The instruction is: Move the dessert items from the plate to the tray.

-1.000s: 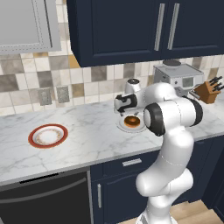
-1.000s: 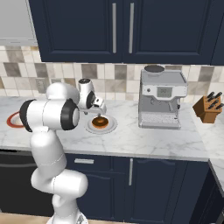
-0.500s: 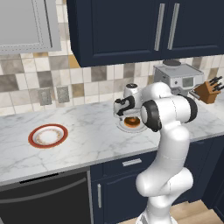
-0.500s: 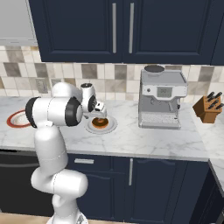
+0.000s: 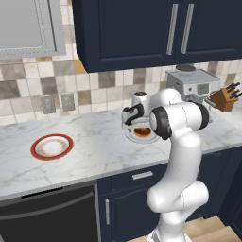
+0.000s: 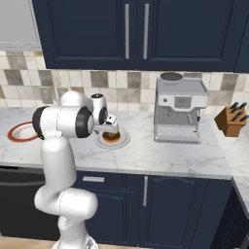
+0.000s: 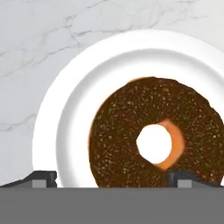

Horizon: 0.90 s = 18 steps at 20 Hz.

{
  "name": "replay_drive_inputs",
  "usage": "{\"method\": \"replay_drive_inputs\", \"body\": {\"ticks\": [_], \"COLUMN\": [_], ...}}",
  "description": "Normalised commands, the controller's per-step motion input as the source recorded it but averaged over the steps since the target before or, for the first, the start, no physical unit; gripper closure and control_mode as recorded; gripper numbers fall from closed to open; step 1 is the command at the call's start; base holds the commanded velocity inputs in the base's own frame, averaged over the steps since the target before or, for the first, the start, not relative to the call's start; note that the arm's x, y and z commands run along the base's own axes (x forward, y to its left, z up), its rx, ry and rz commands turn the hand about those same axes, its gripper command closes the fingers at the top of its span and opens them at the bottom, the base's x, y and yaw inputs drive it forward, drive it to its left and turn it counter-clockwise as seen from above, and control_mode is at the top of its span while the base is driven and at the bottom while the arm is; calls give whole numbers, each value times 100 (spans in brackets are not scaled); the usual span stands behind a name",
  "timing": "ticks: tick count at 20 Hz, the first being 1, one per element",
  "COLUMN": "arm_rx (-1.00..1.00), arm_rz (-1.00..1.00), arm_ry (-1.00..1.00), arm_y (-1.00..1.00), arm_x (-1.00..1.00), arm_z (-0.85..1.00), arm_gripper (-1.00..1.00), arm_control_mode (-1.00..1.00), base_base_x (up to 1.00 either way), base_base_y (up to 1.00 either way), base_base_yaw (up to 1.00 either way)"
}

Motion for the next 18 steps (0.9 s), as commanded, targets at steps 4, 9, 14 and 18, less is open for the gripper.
{"method": "replay_drive_inputs", "body": {"ticks": [4, 9, 14, 18], "arm_rx": [0, 0, 0, 0], "arm_rz": [9, 16, 7, 3], "arm_ry": [0, 0, 2, 0], "arm_y": [0, 0, -10, -3], "arm_x": [25, 6, -6, 0], "arm_z": [-7, -5, -36, -25], "arm_gripper": [-100, -100, -100, -100], "arm_control_mode": [-100, -100, -100, -100], "base_base_x": [0, 0, 0, 0], "base_base_y": [0, 0, 0, 0], "base_base_yaw": [0, 0, 0, 0]}}
